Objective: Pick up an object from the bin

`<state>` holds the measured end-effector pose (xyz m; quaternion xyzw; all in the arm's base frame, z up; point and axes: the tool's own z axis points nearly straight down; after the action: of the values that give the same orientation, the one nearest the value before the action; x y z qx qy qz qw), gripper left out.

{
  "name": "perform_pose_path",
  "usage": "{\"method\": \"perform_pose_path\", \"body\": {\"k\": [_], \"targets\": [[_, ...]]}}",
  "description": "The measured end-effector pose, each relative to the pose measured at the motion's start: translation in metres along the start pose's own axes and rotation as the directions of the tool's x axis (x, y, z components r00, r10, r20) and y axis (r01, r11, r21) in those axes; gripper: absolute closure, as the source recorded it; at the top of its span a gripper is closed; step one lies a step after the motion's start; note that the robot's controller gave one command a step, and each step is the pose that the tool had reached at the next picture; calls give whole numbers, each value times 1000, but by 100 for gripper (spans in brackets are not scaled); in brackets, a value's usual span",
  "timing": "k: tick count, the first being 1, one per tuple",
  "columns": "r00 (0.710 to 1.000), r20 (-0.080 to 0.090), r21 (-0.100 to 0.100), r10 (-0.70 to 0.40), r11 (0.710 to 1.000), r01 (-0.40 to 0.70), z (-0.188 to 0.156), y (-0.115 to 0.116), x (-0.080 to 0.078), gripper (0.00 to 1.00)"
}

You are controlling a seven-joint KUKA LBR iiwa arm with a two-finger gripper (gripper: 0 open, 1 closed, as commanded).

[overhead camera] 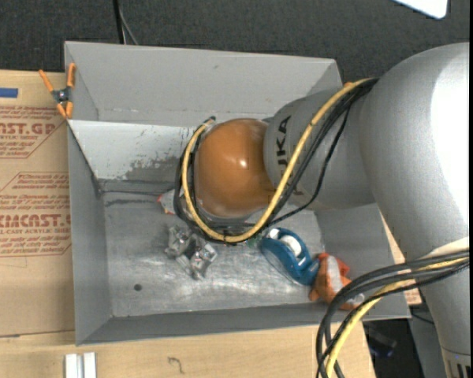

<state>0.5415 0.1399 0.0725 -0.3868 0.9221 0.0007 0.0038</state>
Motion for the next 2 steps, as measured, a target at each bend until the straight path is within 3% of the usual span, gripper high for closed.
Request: {"method": "perform_pose_path", "body": {"k": [1,2], "targets": [[1000,-4,-2,0,1000,0,1,0,1,0],[1000,6,1,0,1000,0,0,0,-1,100]]}}
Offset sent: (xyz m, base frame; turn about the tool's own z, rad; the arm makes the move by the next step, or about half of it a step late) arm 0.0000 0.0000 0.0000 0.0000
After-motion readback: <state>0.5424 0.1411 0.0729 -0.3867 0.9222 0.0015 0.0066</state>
